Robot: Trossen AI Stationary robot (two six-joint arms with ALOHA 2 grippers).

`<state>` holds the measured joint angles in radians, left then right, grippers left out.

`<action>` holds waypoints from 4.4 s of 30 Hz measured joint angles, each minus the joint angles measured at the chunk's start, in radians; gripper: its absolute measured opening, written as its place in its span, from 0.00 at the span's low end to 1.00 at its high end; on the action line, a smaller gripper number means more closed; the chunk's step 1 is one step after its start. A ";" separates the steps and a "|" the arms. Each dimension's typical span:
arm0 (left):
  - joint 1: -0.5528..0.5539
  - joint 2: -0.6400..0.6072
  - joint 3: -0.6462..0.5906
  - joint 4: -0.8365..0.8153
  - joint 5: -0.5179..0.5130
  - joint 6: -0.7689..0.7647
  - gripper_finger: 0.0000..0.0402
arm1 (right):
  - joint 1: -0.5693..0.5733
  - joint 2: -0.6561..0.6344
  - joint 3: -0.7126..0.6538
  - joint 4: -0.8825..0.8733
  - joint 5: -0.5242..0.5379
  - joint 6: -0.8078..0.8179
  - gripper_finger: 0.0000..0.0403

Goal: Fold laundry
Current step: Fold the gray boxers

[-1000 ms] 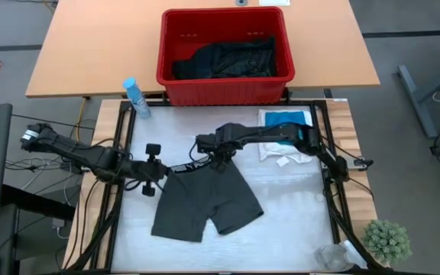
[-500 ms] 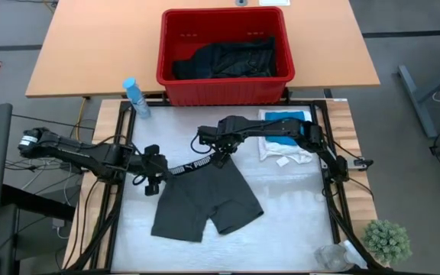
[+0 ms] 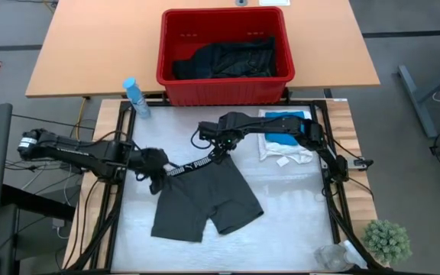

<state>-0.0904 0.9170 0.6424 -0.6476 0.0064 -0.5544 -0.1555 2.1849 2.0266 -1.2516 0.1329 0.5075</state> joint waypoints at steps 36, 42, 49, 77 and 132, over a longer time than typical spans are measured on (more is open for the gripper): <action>-0.745 0.611 0.002 0.341 -0.272 -0.973 0.00 | -0.033 0.000 0.000 -0.008 -0.003 -0.148 0.68; -0.785 0.605 -0.001 0.412 -0.165 -1.039 0.00 | -0.052 0.001 0.000 -0.005 -0.025 -0.150 0.68; -0.736 0.483 -0.004 0.409 -0.330 -0.978 0.00 | -0.026 0.001 -0.001 0.084 -0.108 -0.119 0.68; -0.700 0.173 -0.003 0.031 -0.460 -0.919 0.00 | -0.013 0.014 -0.270 0.563 -0.186 -0.066 0.68; -0.687 0.637 -0.123 0.560 -0.541 -0.956 0.00 | -0.088 -0.096 -0.364 0.401 0.031 -0.021 0.06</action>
<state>-0.7771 1.5537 0.5197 -0.0880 -0.5345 -1.5106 -0.2431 2.0888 1.6630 -0.8510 0.1635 0.4866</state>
